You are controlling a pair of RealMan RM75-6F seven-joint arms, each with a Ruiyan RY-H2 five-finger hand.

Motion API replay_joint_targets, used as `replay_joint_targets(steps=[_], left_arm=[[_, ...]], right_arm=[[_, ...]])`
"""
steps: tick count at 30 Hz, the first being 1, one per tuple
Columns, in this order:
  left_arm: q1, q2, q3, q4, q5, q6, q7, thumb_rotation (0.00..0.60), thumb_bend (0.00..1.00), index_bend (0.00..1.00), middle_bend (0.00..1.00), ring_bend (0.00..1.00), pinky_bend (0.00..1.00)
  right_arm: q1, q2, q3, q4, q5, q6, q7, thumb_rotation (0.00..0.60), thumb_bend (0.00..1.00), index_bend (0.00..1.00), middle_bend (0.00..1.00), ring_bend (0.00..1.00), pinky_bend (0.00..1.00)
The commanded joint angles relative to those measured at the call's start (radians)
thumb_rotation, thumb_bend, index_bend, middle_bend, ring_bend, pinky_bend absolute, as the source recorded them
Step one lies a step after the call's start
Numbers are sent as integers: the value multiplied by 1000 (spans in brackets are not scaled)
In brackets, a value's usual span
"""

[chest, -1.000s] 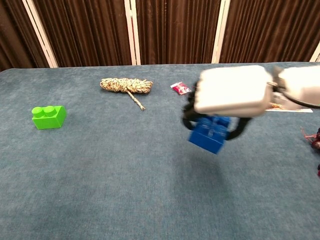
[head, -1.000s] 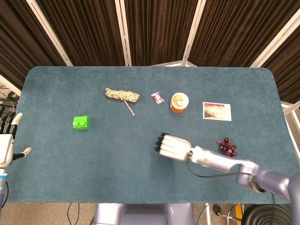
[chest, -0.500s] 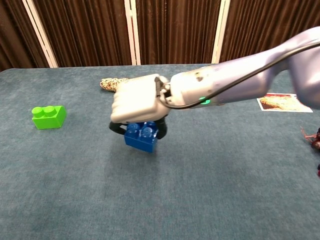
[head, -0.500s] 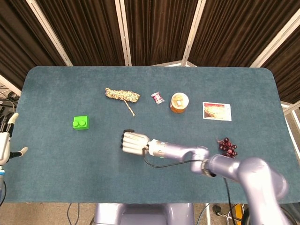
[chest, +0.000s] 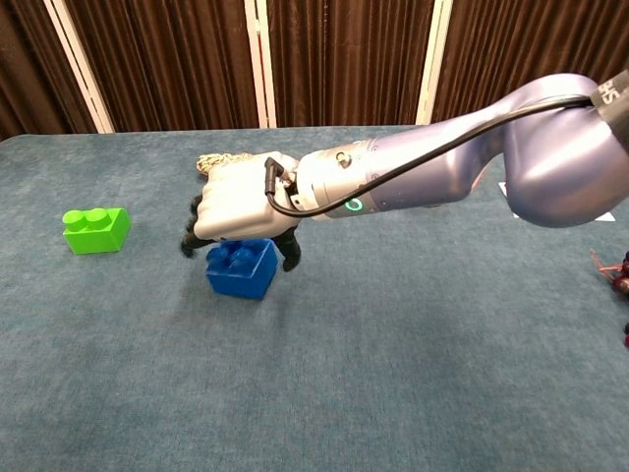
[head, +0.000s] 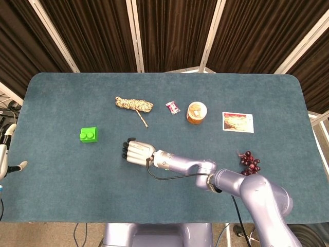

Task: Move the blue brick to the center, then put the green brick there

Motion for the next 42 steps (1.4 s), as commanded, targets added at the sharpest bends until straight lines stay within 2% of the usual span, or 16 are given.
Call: replay_joint_targets(steps=[1, 6, 10, 14, 18, 21, 24, 29, 32, 38, 42], left_arm=[[-2, -2, 0, 1, -1, -3, 3, 600, 0, 0, 0, 0, 0], [-1, -3, 2, -1, 3, 0, 5, 600, 0, 0, 0, 0, 0], [1, -2, 3, -4, 14, 5, -4, 600, 0, 0, 0, 0, 0], [-11, 3, 2, -11, 39, 1, -8, 600, 0, 0, 0, 0, 0], [-50, 4, -17, -33, 59, -25, -4, 600, 0, 0, 0, 0, 0], [-96, -6, -26, -51, 93, -60, 14, 600, 0, 0, 0, 0, 0], [-149, -25, -33, -61, 90, -120, 56, 600, 0, 0, 0, 0, 0], [-263, -90, -58, -25, 4, -281, 109, 600, 0, 0, 0, 0, 0], [-310, -135, -69, 23, -50, -333, 141, 600, 0, 0, 0, 0, 0], [-383, -226, -78, 157, -158, -418, 197, 600, 0, 0, 0, 0, 0], [-432, -279, -67, 262, -185, -490, 215, 600, 0, 0, 0, 0, 0]], right_arm=[[-5, 24, 13, -34, 35, -4, -41, 600, 0, 0, 0, 0, 138], [-35, 105, 10, -132, 59, 24, -108, 600, 0, 0, 0, 0, 129], [-88, 206, 2, -230, 63, 91, -151, 600, 0, 0, 0, 0, 128], [-203, 382, -14, -382, 91, 209, -205, 600, 0, 0, 0, 0, 128], [-317, 541, -44, -468, 112, 313, -244, 600, 0, 0, 0, 0, 119], [-428, 632, -65, -512, 162, 415, -205, 600, 0, 0, 0, 0, 81], [-539, 684, -87, -540, 214, 518, -139, 600, 0, 0, 0, 0, 28], [-733, 695, -137, -538, 264, 701, -4, 600, 0, 0, 0, 0, 0], [-814, 677, -156, -527, 285, 766, 55, 600, 0, 0, 0, 0, 0], [-931, 643, -172, -534, 348, 846, 72, 600, 0, 0, 0, 0, 0], [-991, 614, -178, -531, 375, 884, 66, 600, 0, 0, 0, 0, 0]])
